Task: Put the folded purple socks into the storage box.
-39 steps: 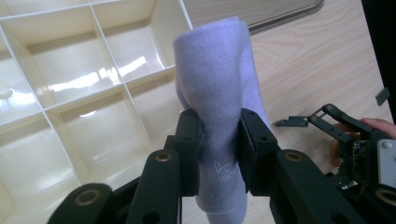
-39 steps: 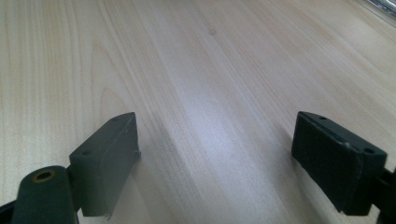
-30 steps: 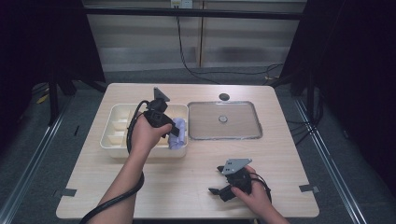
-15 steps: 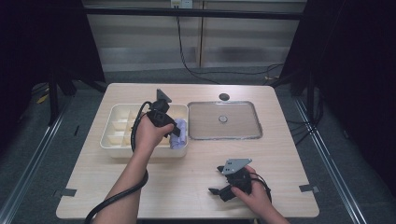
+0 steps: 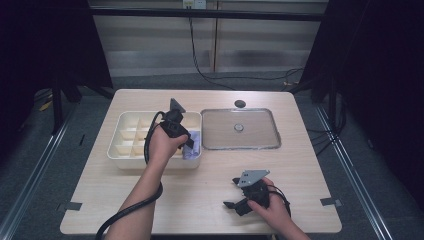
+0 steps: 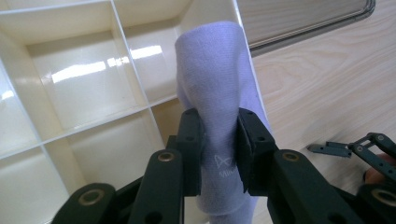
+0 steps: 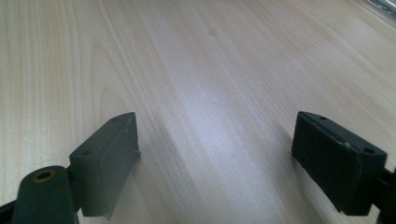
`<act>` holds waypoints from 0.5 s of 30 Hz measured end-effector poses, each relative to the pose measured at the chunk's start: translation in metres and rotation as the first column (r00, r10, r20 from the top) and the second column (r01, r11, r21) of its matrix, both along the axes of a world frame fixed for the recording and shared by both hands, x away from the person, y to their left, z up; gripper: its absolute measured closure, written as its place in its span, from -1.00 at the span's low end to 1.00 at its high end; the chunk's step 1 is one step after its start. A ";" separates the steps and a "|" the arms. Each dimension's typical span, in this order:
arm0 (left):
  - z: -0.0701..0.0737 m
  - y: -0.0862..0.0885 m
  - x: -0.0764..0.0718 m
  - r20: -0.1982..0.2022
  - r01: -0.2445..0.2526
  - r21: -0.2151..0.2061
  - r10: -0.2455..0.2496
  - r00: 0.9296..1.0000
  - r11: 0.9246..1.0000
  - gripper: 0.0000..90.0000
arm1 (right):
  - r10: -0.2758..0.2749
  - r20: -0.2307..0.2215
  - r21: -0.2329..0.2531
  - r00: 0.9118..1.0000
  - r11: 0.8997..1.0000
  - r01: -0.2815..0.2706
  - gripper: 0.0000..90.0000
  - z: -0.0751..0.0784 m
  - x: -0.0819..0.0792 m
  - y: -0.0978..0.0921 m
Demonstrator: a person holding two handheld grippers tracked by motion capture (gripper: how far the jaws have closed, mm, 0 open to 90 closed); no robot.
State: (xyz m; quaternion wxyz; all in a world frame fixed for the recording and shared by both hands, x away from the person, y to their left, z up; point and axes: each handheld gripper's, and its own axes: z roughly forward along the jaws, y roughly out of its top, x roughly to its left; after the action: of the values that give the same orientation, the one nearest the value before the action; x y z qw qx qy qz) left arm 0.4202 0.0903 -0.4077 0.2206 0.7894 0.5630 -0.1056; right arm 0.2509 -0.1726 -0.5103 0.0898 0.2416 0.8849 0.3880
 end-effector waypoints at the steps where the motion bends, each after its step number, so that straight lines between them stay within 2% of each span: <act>1: -0.001 0.000 0.000 -0.001 -0.003 0.002 0.003 1.000 1.000 0.63 | 0.001 0.000 0.000 1.000 1.000 -0.001 -0.69 0.000 0.000 0.000; 15: -0.006 -0.006 0.000 0.015 -0.008 0.031 0.008 1.000 0.999 0.70 | 0.002 0.000 0.000 1.000 1.000 -0.002 -0.69 0.000 0.000 0.000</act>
State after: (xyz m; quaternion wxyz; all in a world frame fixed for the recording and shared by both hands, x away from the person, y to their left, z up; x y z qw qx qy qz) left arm 0.4200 0.0844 -0.4137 0.2129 0.7913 0.5661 -0.0900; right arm 0.2509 -0.1727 -0.5102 0.0894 0.2406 0.8852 0.3879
